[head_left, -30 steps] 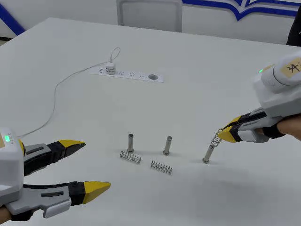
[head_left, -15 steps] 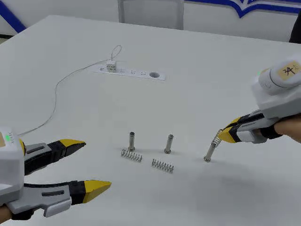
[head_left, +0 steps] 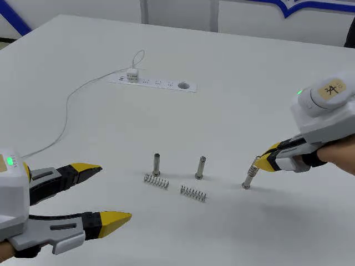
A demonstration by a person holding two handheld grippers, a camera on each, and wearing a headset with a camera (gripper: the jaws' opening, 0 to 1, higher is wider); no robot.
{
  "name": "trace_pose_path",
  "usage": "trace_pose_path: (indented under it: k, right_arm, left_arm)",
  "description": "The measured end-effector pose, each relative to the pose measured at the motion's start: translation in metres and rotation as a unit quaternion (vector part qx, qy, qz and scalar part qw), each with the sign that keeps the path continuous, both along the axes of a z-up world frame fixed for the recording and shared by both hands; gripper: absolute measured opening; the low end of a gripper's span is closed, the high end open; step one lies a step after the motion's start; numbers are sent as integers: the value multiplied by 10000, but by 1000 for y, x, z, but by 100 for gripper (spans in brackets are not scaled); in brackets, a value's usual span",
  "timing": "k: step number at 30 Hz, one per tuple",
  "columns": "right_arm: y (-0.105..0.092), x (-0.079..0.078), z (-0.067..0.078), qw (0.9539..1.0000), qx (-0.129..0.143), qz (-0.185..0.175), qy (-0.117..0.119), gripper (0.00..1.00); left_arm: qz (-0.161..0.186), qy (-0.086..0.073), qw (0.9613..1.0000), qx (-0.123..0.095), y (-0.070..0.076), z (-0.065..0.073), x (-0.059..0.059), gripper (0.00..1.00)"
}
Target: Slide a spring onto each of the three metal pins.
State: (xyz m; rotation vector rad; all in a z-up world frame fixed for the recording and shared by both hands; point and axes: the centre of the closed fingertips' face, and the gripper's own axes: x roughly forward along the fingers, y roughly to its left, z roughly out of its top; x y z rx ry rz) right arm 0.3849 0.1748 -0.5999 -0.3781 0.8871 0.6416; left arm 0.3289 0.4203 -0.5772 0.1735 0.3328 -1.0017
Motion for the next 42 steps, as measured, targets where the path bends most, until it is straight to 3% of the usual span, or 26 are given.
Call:
trace_pose_path:
  k: [29,42]
  right_arm:
    - [4,-2,-35,9992,-255,93,278,11]
    - [6,-1,-33,9994,-221,163,191,15]
  left_arm:
    - [15,45,10000,15,1,-3,0,63]
    - [22,31,10000,16,1,-2,1,63]
